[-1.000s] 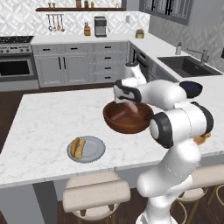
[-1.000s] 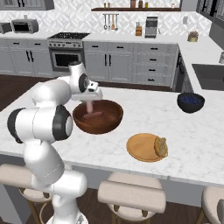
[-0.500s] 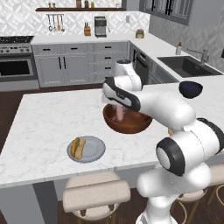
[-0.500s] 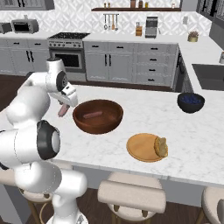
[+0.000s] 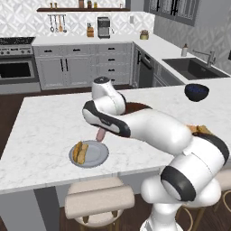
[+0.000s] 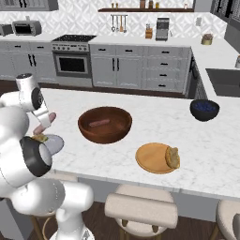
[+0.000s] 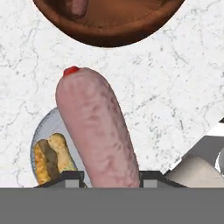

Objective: Place one bun and one sausage from the bowl on each plate.

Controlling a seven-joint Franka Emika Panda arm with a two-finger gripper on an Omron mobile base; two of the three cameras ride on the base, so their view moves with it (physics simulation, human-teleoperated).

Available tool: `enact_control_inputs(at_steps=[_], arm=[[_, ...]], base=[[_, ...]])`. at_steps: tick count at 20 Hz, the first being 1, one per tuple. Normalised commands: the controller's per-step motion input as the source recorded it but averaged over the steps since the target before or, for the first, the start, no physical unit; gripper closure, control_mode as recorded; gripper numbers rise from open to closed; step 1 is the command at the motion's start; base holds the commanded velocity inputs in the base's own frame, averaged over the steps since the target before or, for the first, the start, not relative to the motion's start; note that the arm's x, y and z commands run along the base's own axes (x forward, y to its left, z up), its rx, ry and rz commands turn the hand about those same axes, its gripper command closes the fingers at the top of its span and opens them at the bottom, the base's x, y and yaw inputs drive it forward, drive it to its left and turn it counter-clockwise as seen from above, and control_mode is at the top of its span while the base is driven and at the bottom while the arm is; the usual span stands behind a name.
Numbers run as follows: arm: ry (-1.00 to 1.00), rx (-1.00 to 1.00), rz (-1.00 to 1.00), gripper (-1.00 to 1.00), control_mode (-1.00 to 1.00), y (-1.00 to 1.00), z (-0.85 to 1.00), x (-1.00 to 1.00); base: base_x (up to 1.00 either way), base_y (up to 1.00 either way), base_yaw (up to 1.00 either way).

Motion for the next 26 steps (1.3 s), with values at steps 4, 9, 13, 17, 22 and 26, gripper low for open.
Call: enact_control_inputs(at_steps=[4, 9, 13, 17, 22, 26], arm=[[0.11, -0.08, 0.0, 1.0, -1.0, 0.62, -0.97, 0.24], [0.0, -0.02, 0.0, 1.0, -1.0, 0.09, -0.53, 0.19], [0.0, 0.0, 0.0, 1.0, -1.0, 0.0, -0.38, 0.09], [0.0, 0.02, 0.03, 1.0, -1.0, 0.04, -0.58, 0.03], [-0.03, -0.09, 0.04, -1.0, -1.0, 0.06, 0.37, 0.0], [0.0, -0.25, 0.11, -1.0, -1.0, 0.05, 0.97, 0.0]], base=[[0.0, 0.0, 0.0], [0.0, 0.0, 0.0], [0.0, 0.0, 0.0], [0.0, 0.0, 0.0], [0.0, 0.0, 0.0], [0.0, 0.0, 0.0]])
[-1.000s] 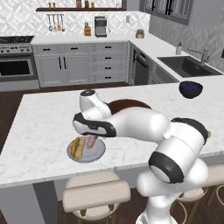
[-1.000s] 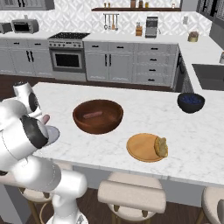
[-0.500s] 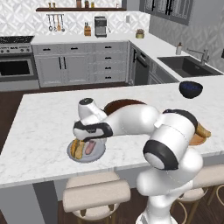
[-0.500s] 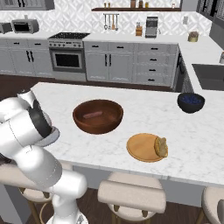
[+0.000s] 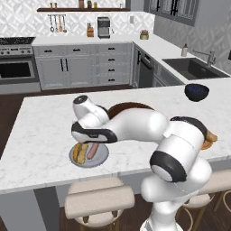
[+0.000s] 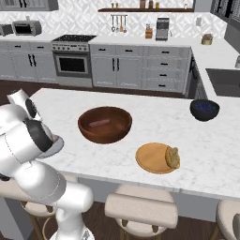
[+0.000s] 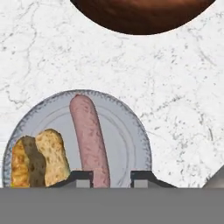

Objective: Place one bun and one sausage from the bowl on each plate.

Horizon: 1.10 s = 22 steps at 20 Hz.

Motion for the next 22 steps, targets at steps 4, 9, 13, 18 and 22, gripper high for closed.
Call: enact_control_inputs(at_steps=[4, 9, 13, 18, 22], arm=[[0.0, 0.08, 0.01, -1.0, -1.0, -0.92, 0.71, 0.45], [0.09, 0.36, 0.01, -1.0, -1.0, -1.0, 0.64, 0.42], [0.16, 0.36, 0.0, -1.0, -1.0, -1.0, 0.0, 0.66], [0.18, 0.35, -0.01, -1.0, -1.0, -1.0, -0.1, 0.96], [0.11, 0.13, 0.0, -1.0, -1.0, -0.68, -0.14, 1.0]], base=[[0.0, 0.0, 0.0], [0.0, 0.0, 0.0], [0.0, 0.0, 0.0], [0.0, 0.0, 0.0], [0.0, 0.0, 0.0]])
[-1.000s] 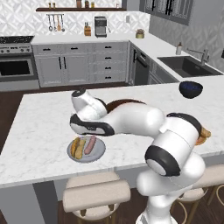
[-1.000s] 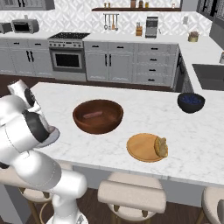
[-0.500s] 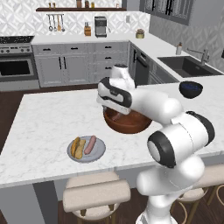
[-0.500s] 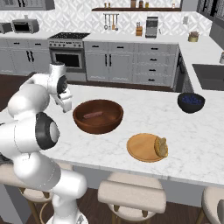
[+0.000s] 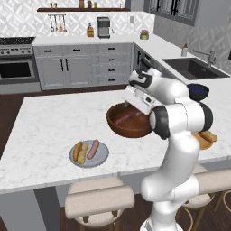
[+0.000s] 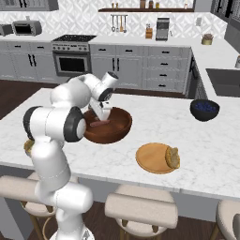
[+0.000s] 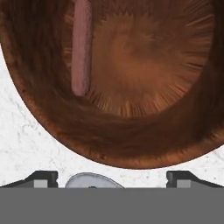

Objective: Place one bun and one sausage from the bowl on each plate.

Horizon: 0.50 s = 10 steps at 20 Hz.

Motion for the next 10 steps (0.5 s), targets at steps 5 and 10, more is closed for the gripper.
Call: enact_control_inputs(at_steps=[5, 10], arm=[[0.03, 0.0, 0.01, -1.0, -1.0, -0.02, -0.84, 0.6], [-0.04, -0.01, 0.0, -1.0, -1.0, 0.0, -0.65, 0.33]], base=[[0.0, 0.0, 0.0], [0.0, 0.0, 0.0]])
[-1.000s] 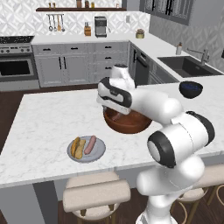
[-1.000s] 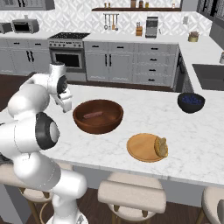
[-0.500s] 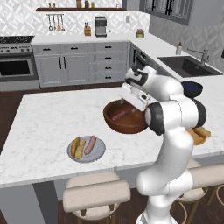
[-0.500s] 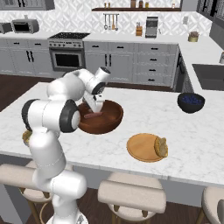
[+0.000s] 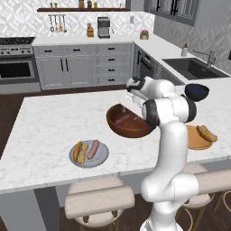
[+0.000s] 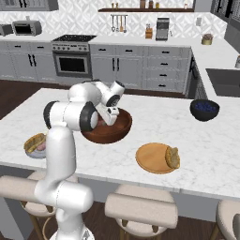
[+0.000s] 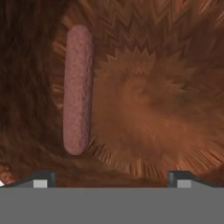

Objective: Place one bun and one sausage from the bowl on each plate.

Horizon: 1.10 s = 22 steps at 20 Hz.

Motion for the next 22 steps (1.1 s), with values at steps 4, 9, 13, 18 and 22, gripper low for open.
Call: enact_control_inputs(at_steps=[4, 9, 13, 18, 22], arm=[[-0.11, -0.01, 0.0, -1.0, -1.0, 0.03, -0.38, 0.3], [-0.18, -0.02, 0.0, -1.0, -1.0, 0.17, -0.3, 0.4], [-0.09, -0.03, 0.0, -1.0, -1.0, 0.14, -0.25, 0.3], [-0.01, 0.0, 0.0, -1.0, -1.0, 0.0, -0.4, 0.03], [-0.01, 0.0, 0.0, -1.0, -1.0, 0.0, -0.47, -0.01]], base=[[0.0, 0.0, 0.0], [0.0, 0.0, 0.0], [0.0, 0.0, 0.0], [0.0, 0.0, 0.0], [0.0, 0.0, 0.0]])
